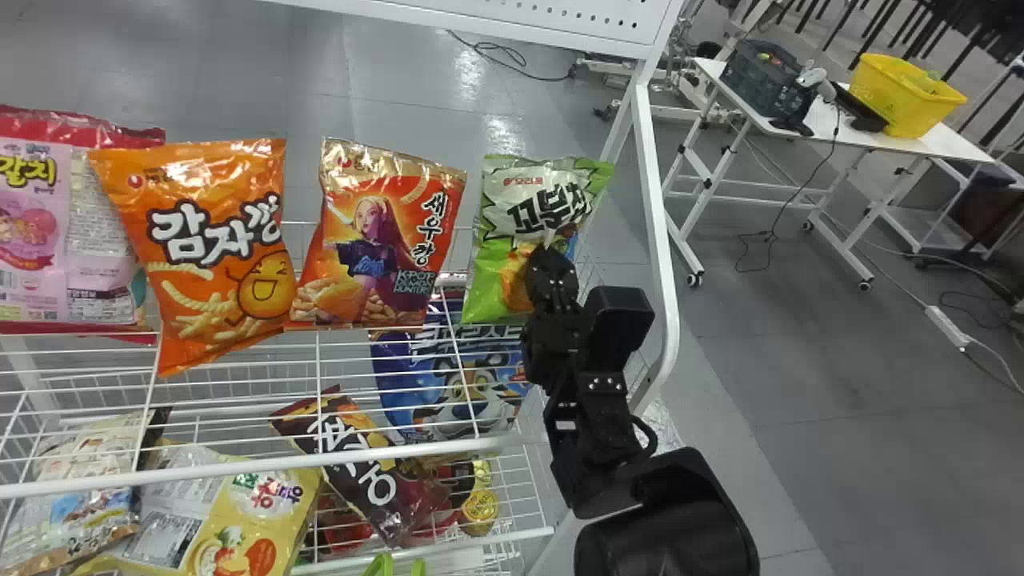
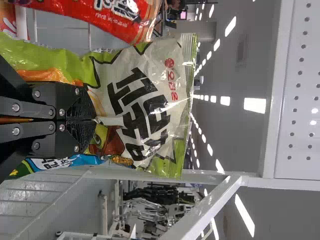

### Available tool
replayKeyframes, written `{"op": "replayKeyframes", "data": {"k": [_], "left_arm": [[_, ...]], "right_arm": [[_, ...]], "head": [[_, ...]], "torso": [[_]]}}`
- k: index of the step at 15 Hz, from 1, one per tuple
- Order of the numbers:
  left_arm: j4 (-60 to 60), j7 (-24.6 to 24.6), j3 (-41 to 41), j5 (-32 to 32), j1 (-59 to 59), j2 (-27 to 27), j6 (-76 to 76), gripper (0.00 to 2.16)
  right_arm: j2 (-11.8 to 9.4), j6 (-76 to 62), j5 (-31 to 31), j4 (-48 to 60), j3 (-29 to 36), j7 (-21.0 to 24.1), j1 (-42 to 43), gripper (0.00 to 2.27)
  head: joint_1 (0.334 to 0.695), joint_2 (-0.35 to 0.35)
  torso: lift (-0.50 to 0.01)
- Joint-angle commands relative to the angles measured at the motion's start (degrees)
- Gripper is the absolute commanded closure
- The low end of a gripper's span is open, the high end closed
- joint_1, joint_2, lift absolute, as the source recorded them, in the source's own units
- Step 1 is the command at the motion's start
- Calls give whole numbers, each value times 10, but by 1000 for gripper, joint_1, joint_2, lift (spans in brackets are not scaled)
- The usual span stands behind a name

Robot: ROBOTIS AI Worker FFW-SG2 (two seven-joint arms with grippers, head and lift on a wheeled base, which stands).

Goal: Hold basket handle with left hand then pick Gkobukchip with right hand and place into basket

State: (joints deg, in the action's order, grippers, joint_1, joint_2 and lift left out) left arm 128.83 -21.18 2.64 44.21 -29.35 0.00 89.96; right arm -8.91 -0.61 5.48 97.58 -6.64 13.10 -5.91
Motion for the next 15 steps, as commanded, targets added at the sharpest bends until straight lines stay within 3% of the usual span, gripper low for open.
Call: {"op": "replayKeyframes", "data": {"k": [1, 5, 15], "left_arm": [[0, 0, 0, 0, 0, -1, 1, 2111], [2, -1, 0, -1, 0, -1, 1, 2111], [10, 18, -17, -3, 9, -1, 1, 2111]], "right_arm": [[0, 30, 8, 45, -8, 0, -23, 2007], [-3, 139, 9, 166, -19, 2, -73, 2007], [-57, 461, 31, 458, 8, 6, -220, 2003]], "head": [[695, -350], [695, -350], [695, -350]], "torso": [[-31], [-31], [-31]]}}
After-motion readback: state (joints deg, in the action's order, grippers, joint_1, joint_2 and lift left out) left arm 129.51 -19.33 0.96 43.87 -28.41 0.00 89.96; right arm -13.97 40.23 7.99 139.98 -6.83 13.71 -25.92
